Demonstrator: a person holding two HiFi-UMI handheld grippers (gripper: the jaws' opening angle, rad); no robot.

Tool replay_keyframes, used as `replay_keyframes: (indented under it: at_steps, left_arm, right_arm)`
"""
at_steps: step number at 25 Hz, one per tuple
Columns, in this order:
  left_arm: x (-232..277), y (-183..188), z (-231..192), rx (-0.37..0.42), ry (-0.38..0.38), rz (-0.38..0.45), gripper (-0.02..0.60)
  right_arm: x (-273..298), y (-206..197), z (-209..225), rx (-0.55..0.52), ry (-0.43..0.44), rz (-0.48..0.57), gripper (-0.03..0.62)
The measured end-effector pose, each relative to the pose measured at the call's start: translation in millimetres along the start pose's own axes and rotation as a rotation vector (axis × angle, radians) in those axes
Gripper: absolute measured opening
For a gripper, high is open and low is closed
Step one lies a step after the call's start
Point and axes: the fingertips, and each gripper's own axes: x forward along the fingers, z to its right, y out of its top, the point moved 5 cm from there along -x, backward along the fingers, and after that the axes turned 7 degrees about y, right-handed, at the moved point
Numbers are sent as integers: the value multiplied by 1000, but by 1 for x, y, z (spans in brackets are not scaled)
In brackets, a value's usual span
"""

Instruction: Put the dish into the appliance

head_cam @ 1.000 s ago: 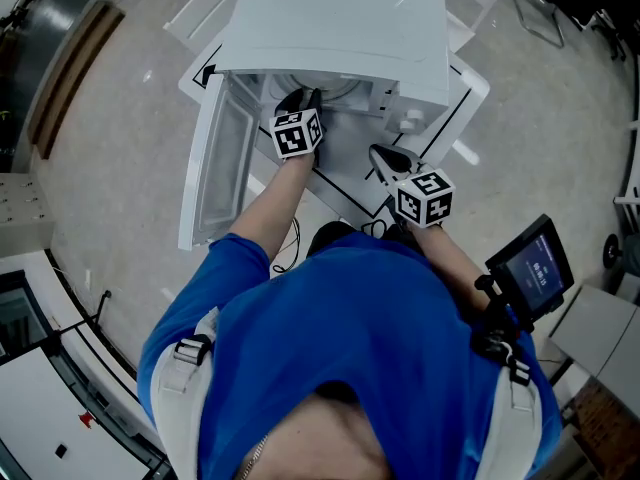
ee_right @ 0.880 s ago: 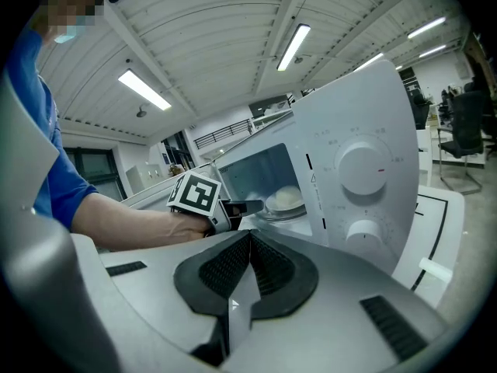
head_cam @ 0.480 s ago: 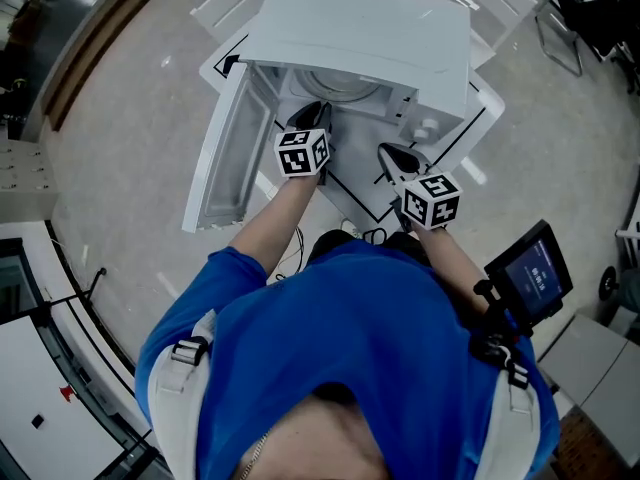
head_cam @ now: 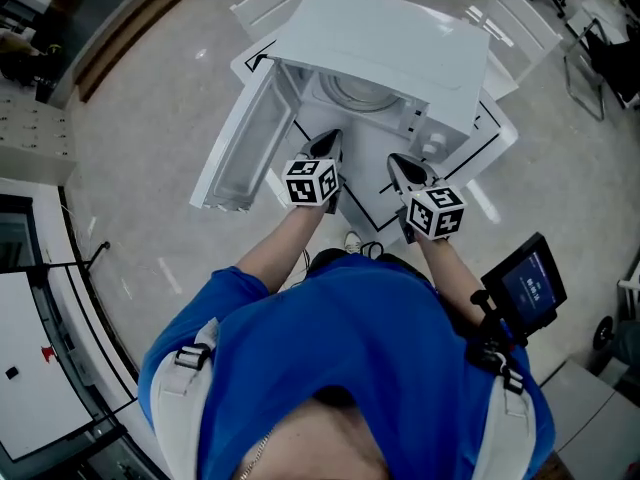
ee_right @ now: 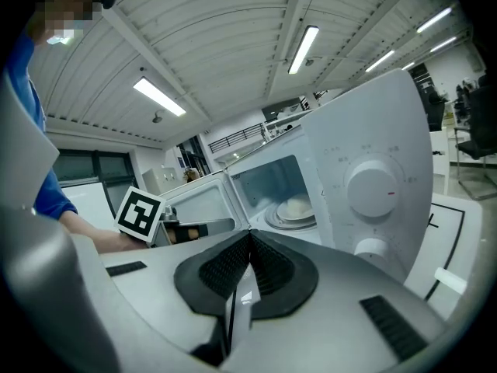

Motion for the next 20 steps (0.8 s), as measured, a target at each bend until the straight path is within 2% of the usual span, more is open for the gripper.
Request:
replay_keyframes:
  at_steps: [12, 20]
  left_arm:
    - [-64, -6, 47, -72, -31, 75, 8]
    - [-110, -6, 65, -90, -27, 95, 8]
  right_arm:
    - [-33, -7, -8, -22, 58, 5, 2]
    - [-57, -9, -28, -20, 80, 1, 2]
